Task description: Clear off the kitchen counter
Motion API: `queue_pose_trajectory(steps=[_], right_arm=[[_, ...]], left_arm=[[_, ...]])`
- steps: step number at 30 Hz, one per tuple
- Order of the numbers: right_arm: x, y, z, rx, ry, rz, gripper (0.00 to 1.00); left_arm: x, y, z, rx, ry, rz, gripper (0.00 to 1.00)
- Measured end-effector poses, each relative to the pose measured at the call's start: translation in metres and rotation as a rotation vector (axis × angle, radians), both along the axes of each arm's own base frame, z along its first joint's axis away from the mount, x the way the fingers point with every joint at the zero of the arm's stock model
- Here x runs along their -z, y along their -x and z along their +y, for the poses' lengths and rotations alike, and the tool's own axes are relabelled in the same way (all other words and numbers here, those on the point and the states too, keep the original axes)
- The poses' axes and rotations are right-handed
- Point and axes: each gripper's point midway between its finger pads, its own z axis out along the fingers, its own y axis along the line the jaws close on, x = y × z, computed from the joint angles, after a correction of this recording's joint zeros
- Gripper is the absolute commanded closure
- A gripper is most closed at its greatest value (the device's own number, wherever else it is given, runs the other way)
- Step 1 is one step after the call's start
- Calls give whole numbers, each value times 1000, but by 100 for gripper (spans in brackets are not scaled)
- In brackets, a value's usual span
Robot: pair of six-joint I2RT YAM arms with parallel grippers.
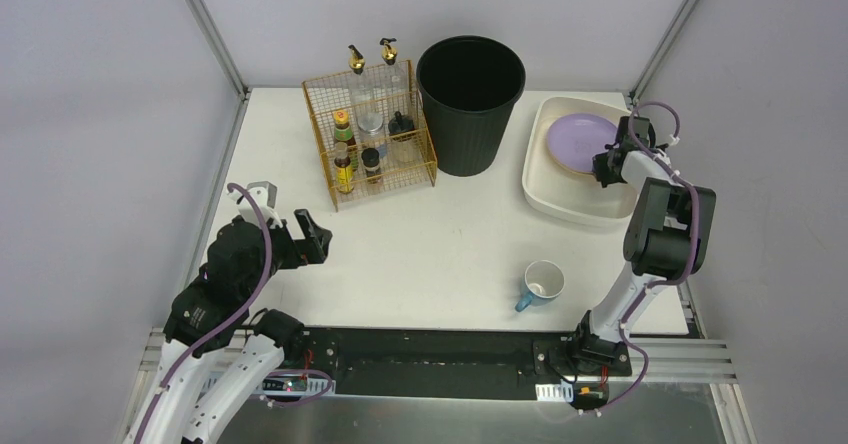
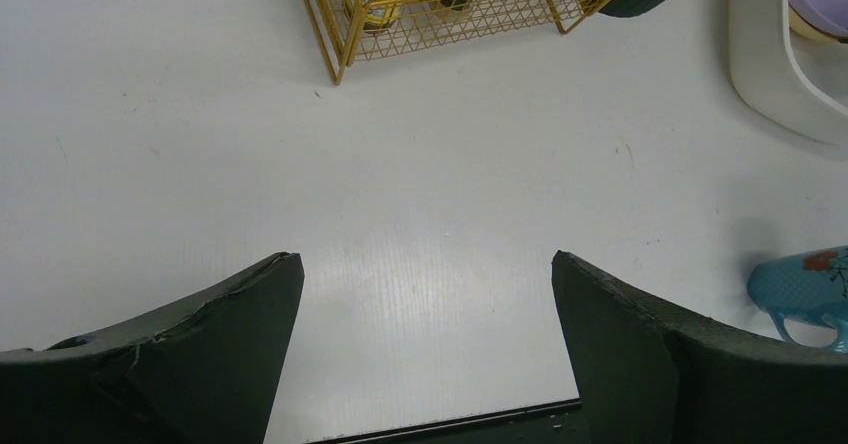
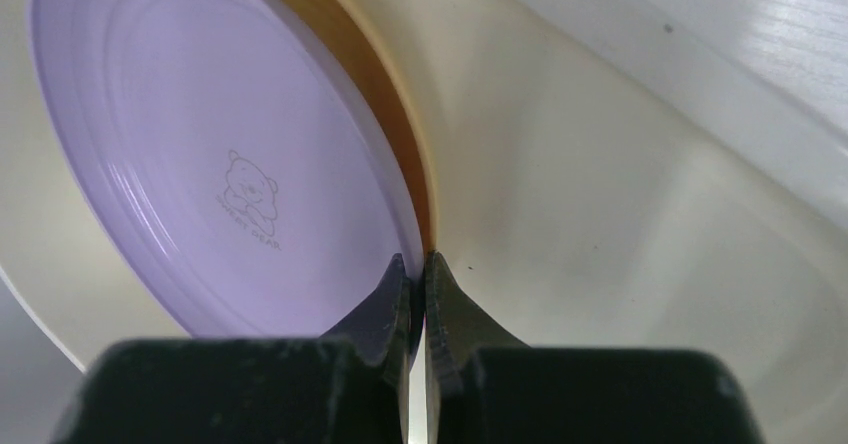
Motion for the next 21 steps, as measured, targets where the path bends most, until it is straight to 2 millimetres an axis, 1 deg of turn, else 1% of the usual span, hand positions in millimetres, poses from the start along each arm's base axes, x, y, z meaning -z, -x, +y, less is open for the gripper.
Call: queue_pose_trajectory(steps=[2, 4, 5, 7, 9, 13, 17, 21], right_arm=[[2, -3, -1, 11, -8, -3, 87], [1, -5, -2, 17, -11, -9, 69], [0, -6, -3, 24, -13, -15, 62], [-3, -9, -4, 29, -14, -27, 54], [-6, -12, -5, 34, -14, -37, 49], [-11, -16, -6, 32, -16, -53, 44], [-12, -16, -1, 15, -36, -51, 41], [-15, -11, 7, -26, -66, -42, 40]], left_arm=[[1, 0, 0, 0, -1, 3, 0], [1, -1, 0, 0, -3, 6, 0], [1, -1, 0, 0, -3, 7, 0], [1, -1, 0, 0, -3, 8, 0], [2, -1, 0, 0, -4, 10, 0], [2, -1, 0, -5, -4, 10, 0], [2, -1, 1, -6, -4, 11, 0], [2, -1, 1, -6, -4, 10, 0]])
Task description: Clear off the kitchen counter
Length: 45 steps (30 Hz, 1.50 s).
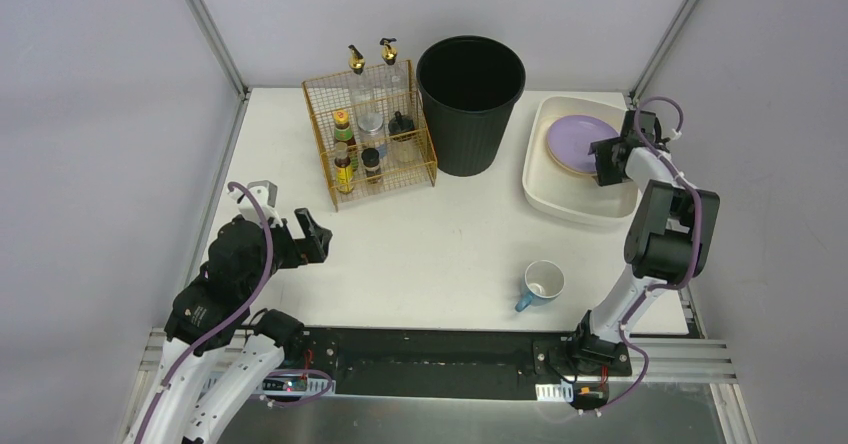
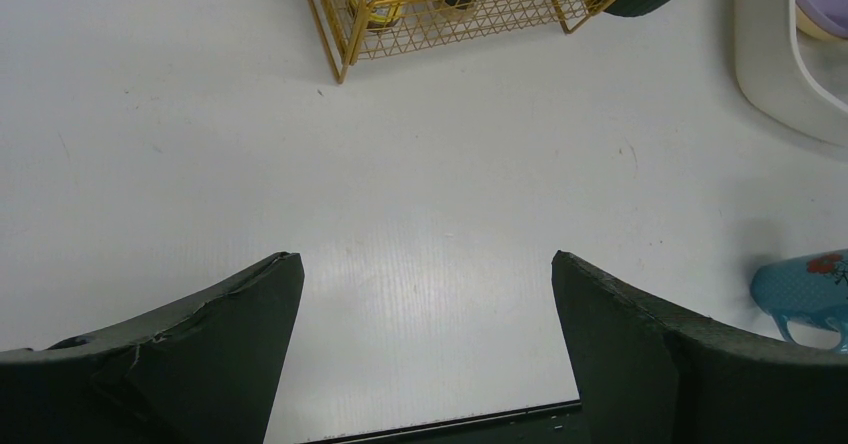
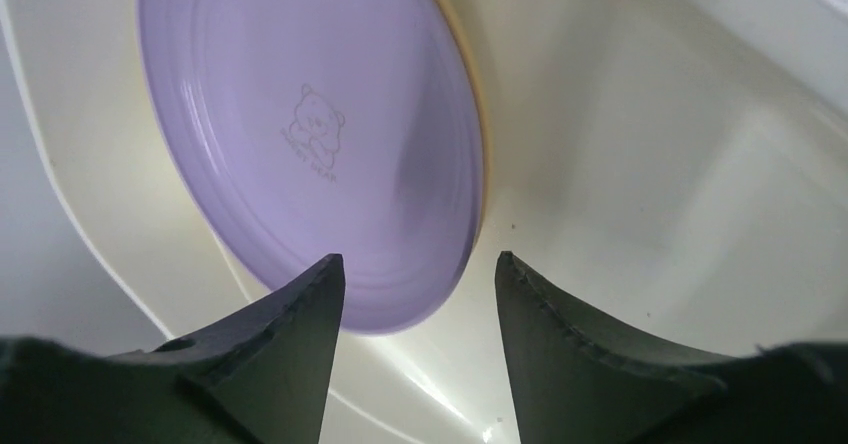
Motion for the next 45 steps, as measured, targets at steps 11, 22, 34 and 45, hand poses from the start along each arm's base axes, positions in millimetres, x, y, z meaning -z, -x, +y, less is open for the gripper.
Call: queue_pose_trajectory(steps=[11, 22, 34, 45], right_arm=[[-93, 39, 38, -190, 40, -119, 38], [-133, 135, 108, -443, 123, -166, 37], [-105, 234, 143, -606, 146, -33, 40], [-69, 296, 132, -589, 144, 123, 43]], left_arm=[[-3, 2, -1, 11, 11, -12, 0], [-4, 4, -3, 22, 18, -17, 0], [-3, 5, -6, 39, 25, -12, 0], [-3, 5, -6, 40, 26, -12, 0]])
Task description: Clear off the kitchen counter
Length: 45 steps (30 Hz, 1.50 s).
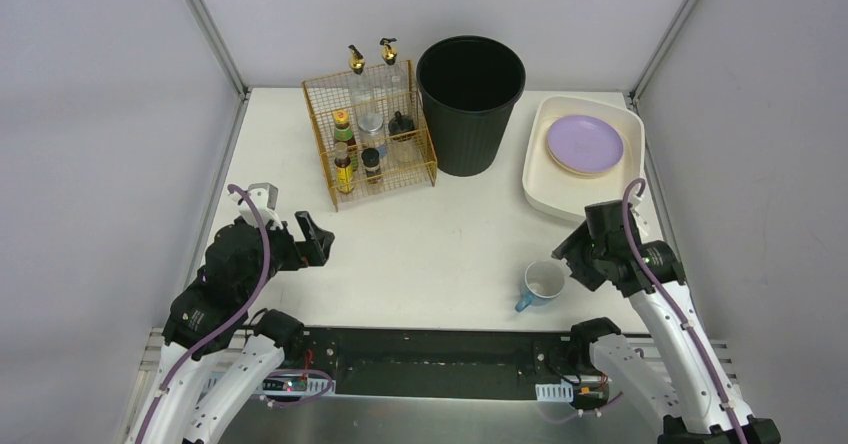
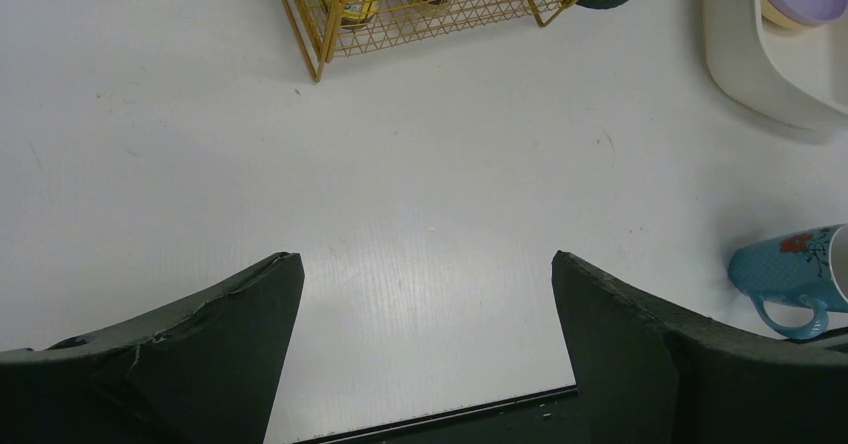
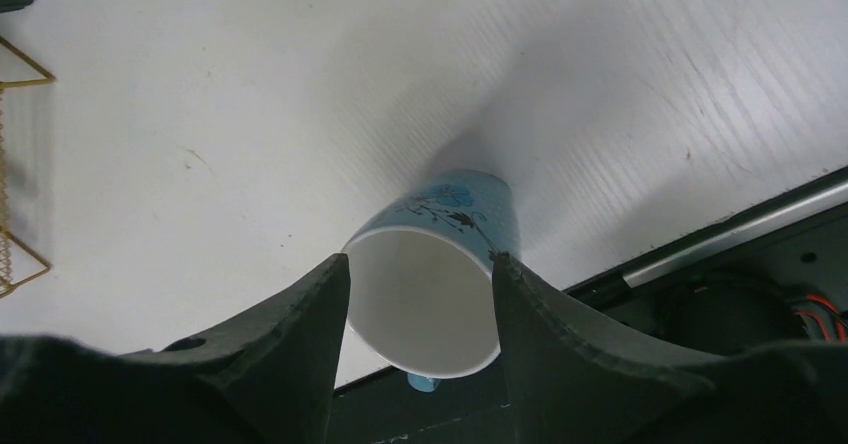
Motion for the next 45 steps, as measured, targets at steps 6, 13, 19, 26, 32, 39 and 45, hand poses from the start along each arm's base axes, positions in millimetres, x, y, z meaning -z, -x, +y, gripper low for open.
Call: queue_pose_trajectory(steps=[6, 13, 19, 26, 32, 39, 45], right_arm=[[9, 15, -7, 0, 45, 61, 45], [28, 30, -7, -28, 63, 136, 48], [39, 37, -2, -57, 63, 167, 51], [52, 40, 2, -70, 67, 197, 73], [55, 39, 4, -76, 74, 207, 100], [49, 36, 6, -83, 73, 207, 100], [7, 11, 14, -92, 56, 113, 100]], left_arm=[[0, 0, 0, 0, 0, -2, 0], [-1, 1, 0, 0, 2, -6, 0], [-1, 1, 0, 3, 4, -6, 0], [-1, 1, 0, 3, 4, -6, 0], [-1, 1, 0, 3, 4, -6, 0], [-1, 1, 0, 4, 4, -6, 0], [-1, 1, 0, 3, 4, -6, 0]])
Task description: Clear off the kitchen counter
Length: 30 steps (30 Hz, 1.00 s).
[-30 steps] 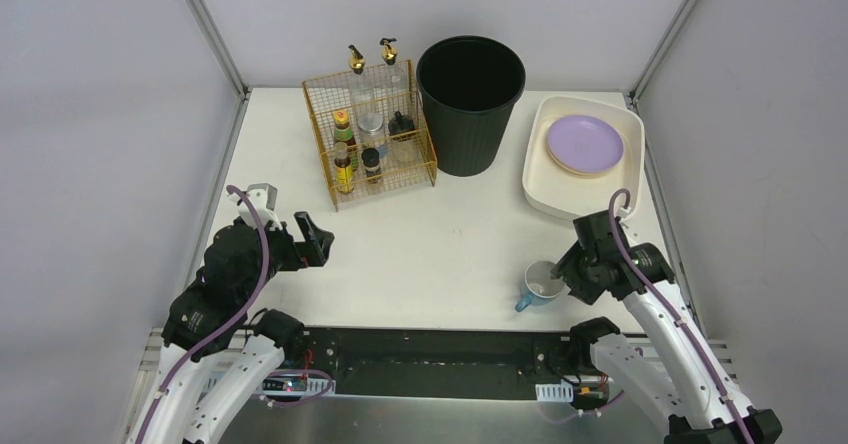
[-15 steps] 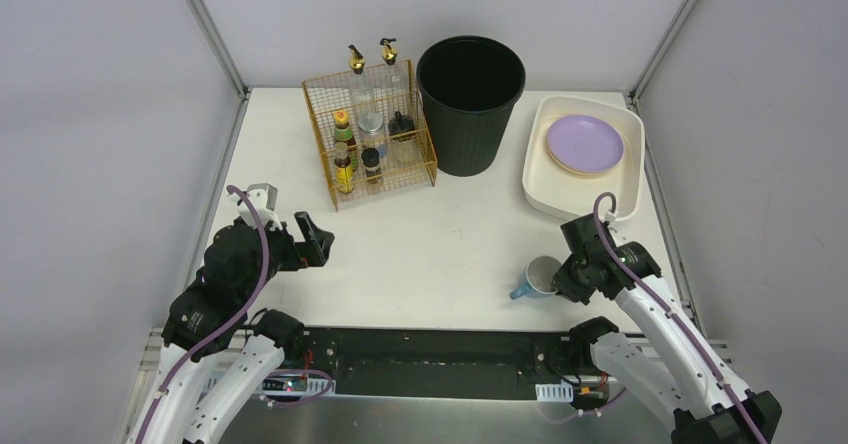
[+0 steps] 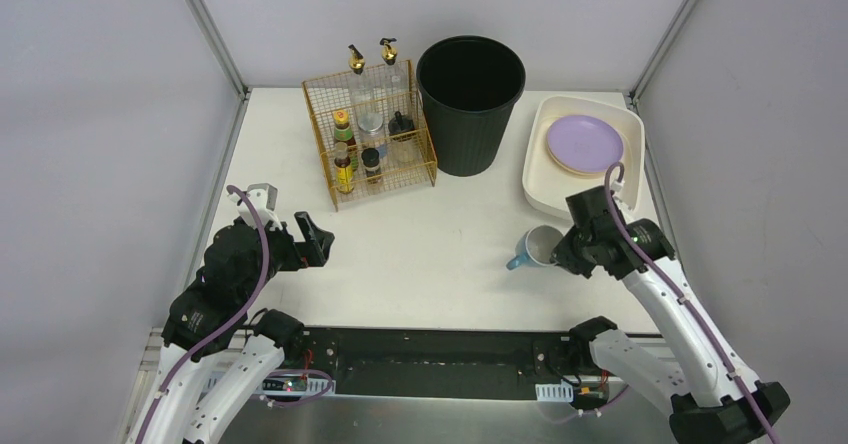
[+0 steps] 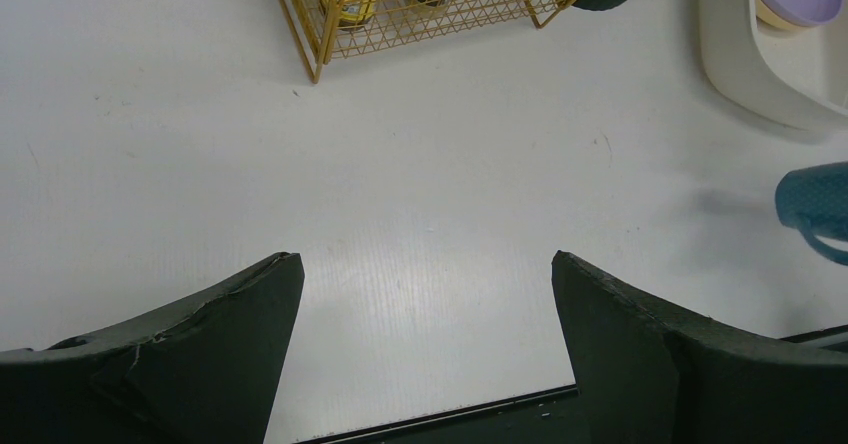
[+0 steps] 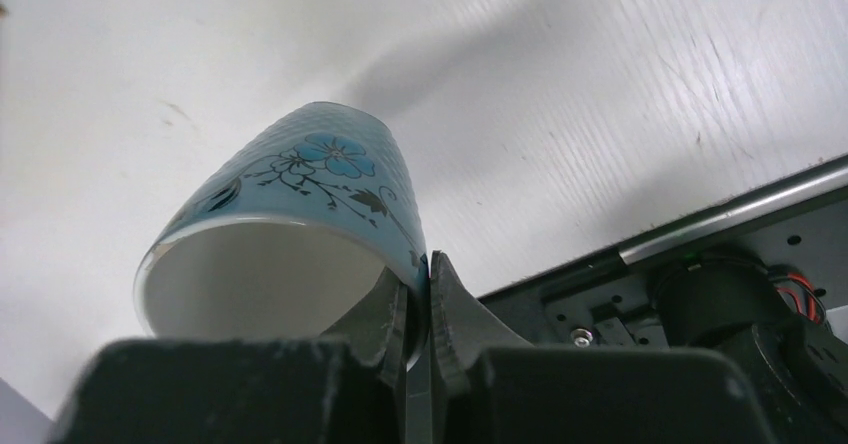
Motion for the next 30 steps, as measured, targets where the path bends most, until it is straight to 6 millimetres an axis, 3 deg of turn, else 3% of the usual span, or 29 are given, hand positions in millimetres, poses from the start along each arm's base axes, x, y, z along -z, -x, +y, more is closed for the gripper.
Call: queue_pose_trajectory(steps=[7, 14, 22, 30], right_arm=[[-56, -39, 3, -11, 35, -117, 100], [-78, -74, -18, 56, 81, -140, 100], [-68, -114, -63, 220, 100, -104, 100], [-38, -143, -103, 352, 89, -21, 100]], left_arm=[[0, 0, 0, 0, 0, 0, 0], [0, 0, 0, 0, 0, 0, 0], [0, 0, 0, 1, 0, 0, 0], [1, -1, -1, 3, -1, 6, 0]])
